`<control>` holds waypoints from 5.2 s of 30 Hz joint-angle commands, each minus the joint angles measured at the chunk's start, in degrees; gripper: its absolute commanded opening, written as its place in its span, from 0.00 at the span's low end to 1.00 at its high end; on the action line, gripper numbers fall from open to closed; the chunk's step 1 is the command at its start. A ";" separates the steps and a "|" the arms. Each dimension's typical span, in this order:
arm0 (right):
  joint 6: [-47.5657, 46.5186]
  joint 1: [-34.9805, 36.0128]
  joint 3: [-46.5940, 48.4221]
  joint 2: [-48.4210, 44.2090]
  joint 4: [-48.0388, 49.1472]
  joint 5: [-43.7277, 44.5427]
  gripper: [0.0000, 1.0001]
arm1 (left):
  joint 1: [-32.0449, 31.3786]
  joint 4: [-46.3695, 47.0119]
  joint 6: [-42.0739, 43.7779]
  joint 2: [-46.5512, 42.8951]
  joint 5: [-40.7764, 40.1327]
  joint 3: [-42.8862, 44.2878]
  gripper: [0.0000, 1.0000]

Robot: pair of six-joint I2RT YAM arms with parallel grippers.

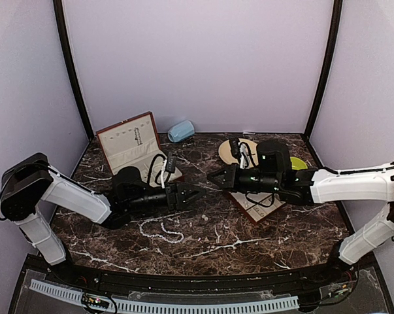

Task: Organize the mixed jewelry
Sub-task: Pick up the earring from the center of the board, then pass from the right arm to the left, then adjust the compartment layer at the center of the board.

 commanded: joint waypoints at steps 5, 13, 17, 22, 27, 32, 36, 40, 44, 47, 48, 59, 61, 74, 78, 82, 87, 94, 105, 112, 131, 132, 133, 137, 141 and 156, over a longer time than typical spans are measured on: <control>2.13 -0.27 -1.55 -0.52 11.65 -8.44 0.00 | -0.61 6.19 1.47 -2.67 4.30 1.47 0.64; 2.49 -0.28 -1.87 0.30 13.59 -10.48 0.00 | -0.81 5.81 1.39 -3.80 3.74 1.72 0.53; 2.32 -0.28 -1.89 0.60 13.43 -10.71 0.00 | -0.87 5.82 1.48 -4.82 3.61 1.67 0.52; 2.14 -0.24 -1.72 0.96 13.34 -11.19 0.00 | -0.87 4.59 1.96 -5.50 2.64 1.78 0.51; 1.79 -0.20 -1.54 0.96 13.29 -11.77 0.00 | -0.89 3.71 1.52 -5.06 2.00 2.28 0.44; 1.78 -0.19 -1.54 1.13 13.46 -12.24 0.00 | -0.88 4.03 1.27 -4.61 1.48 2.24 0.35; 1.82 -0.11 -1.62 1.14 13.82 -12.50 0.00 | -0.85 4.48 0.81 -4.37 1.43 2.29 0.30; 1.75 -0.13 -1.54 0.94 13.78 -12.83 0.00 | -0.90 4.39 0.71 -4.30 1.14 2.20 0.25; 1.52 0.06 -1.51 1.05 13.93 -13.38 0.00 | -0.86 4.35 0.54 -4.21 0.87 2.29 0.22; 1.52 0.14 -1.45 1.27 13.94 -13.65 0.00 | -0.89 4.37 0.49 -4.15 0.74 2.29 0.22; 1.52 0.23 -1.38 1.29 14.01 -13.76 0.00 | -0.85 4.37 0.40 -4.11 0.64 2.29 0.21; 1.11 0.74 -0.84 1.84 14.05 -14.69 0.00 | -0.88 4.29 0.21 -4.11 -0.19 2.03 0.15; 1.08 0.84 -0.83 1.84 14.05 -14.83 0.00 | -0.89 4.28 0.19 -4.10 -0.33 1.96 0.14; 1.49 0.85 -1.30 1.44 13.49 -12.05 0.20 | -0.87 4.05 0.17 -4.35 -0.35 1.00 0.07; 2.09 0.57 -1.98 0.80 13.68 -10.17 0.35 | -0.87 3.29 0.23 -4.70 -0.40 -0.09 0.07; 2.69 -0.13 -2.64 -0.10 14.20 -9.02 0.43 | -0.85 1.90 0.61 -5.06 -0.39 -0.86 0.07; 3.24 -1.23 -3.83 -2.13 13.82 -5.99 0.51 | -0.92 -0.37 1.02 -5.36 -0.33 -1.64 0.07; 2.37 -6.57 -4.22 -8.71 -10.33 9.24 0.55 | -0.76 -6.84 3.29 -7.52 -1.76 -2.35 0.08; 3.94 -23.05 -16.33 -17.23 -33.05 19.99 0.65 | -0.70 -14.56 5.58 -9.86 -2.89 -2.24 0.08; 3.59 -24.87 -19.12 -12.85 -31.12 17.99 0.60 | -0.67 -16.10 5.87 -10.98 -3.66 -2.11 0.08; 3.30 -22.91 -18.39 -4.50 -25.09 13.96 0.38 | -0.70 -19.47 7.02 -11.79 -4.26 -0.83 0.08; 3.58 -22.46 -18.33 -4.70 -25.66 14.70 0.37 | -0.69 -19.55 7.02 -11.87 -4.43 -0.80 0.08; 3.78 -22.12 -18.31 -4.74 -26.07 15.37 0.36 | -0.72 -19.60 7.07 -11.85 -4.48 -0.79 0.08; 3.83 -20.97 -17.85 -3.28 -26.13 16.64 0.32 | -0.70 -20.02 7.32 -11.74 -4.48 -0.45 0.08; 2.72 -20.29 -16.08 -0.55 -26.74 17.73 0.25 | -0.62 -21.44 7.77 -11.74 -4.26 0.32 0.08; -7.19 -17.37 -12.17 -3.11 -32.47 21.82 0.14 | 1.07 -39.16 15.95 -18.57 -9.10 3.22 0.08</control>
